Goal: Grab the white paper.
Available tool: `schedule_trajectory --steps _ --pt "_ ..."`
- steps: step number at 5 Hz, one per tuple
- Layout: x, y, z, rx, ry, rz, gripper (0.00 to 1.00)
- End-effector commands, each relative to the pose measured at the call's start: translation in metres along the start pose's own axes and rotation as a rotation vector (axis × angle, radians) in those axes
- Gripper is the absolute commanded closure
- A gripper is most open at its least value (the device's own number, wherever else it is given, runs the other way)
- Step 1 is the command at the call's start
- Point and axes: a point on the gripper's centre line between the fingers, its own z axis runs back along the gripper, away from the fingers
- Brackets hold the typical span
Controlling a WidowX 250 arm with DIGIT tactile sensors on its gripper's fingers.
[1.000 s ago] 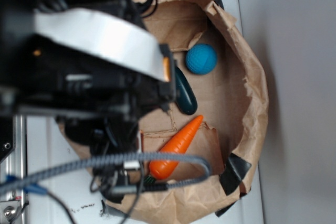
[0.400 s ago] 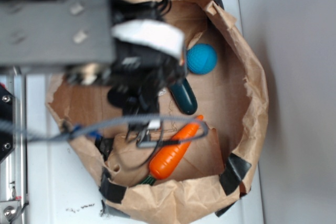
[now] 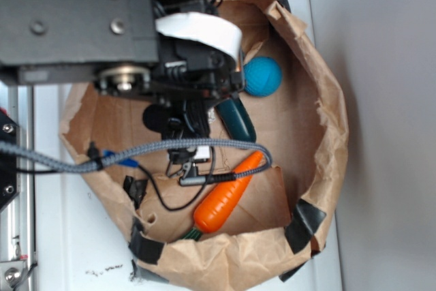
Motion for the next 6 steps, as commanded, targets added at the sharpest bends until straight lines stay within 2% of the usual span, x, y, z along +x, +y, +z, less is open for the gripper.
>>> schedule_trajectory --steps 1,2,3,4,5,6 --pt "0.009 0.006 0.01 0.009 -0.038 0.012 0.0" --pt "0.012 0.011 -0.015 -0.01 -0.009 -0.018 0.0" --pt "0.015 0.016 -0.032 -0.061 0.051 -0.078 0.0" --pt "0.014 0.014 -0.046 -0.076 0.09 -0.121 0.0" --pt "0.004 0.012 -0.053 -0.065 0.082 -0.168 0.0" --pt "-0.008 0.013 -0.051 -0.103 0.053 -0.233 0.0"
